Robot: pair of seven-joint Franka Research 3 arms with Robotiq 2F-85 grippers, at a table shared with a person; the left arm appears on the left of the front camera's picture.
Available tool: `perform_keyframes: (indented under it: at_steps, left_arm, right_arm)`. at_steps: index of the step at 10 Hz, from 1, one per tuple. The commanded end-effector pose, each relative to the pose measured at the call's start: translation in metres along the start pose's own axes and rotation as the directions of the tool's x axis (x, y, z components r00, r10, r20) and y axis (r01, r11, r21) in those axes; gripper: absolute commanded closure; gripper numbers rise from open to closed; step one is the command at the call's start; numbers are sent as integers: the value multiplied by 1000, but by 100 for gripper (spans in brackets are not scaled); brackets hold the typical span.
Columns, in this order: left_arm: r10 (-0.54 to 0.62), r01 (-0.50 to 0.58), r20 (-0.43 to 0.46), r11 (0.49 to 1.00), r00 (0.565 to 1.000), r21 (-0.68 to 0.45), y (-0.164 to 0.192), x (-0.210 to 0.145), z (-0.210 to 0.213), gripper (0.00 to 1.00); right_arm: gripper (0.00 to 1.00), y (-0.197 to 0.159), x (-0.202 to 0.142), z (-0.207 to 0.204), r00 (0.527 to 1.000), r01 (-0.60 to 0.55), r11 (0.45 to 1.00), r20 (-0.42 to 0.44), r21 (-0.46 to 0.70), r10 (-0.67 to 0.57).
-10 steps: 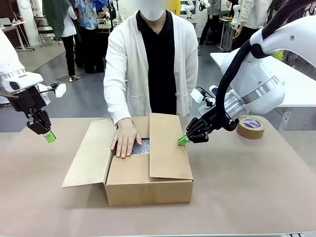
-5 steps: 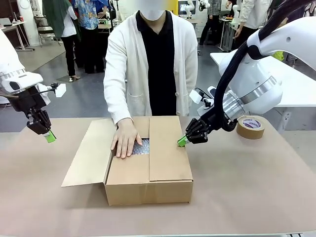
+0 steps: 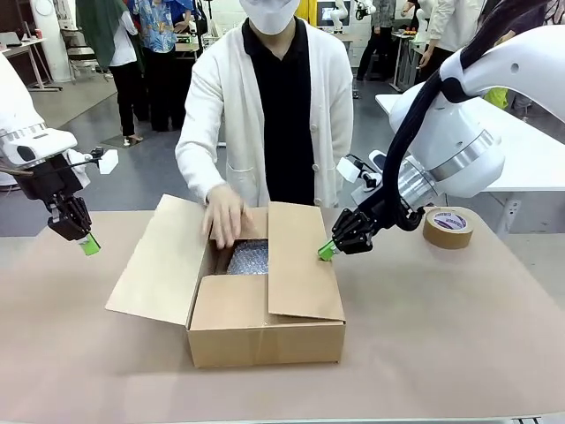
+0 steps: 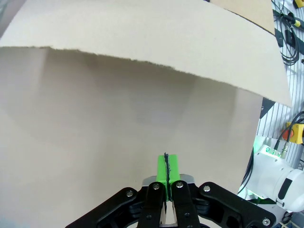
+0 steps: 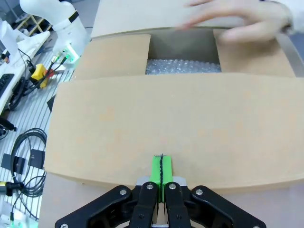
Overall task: Wrap the clocks to prevent damage.
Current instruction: Push the right (or left) flap of the Package Box to close it, then push the left (or right) flap of the Package Box to close it.
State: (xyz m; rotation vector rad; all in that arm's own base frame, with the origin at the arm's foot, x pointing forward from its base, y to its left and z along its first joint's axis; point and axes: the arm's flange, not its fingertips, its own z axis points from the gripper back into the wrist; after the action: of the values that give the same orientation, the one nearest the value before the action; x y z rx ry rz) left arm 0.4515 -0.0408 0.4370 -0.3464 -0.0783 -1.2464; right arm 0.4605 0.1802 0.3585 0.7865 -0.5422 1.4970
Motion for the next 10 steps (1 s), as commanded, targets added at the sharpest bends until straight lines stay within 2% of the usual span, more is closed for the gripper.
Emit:
perform_keyframes:
  at_steps: [1,10]
  left_arm:
    - [-7,7,15,1000,1000,1,0,-1,1,100]
    - [-7,7,15,1000,1000,1,0,-1,1,100]
  right_arm:
    - [99,1,-4,-5,1000,20,1000,9,-5,-20]
    - [99,1,-4,-5,1000,20,1000,9,-5,-20]
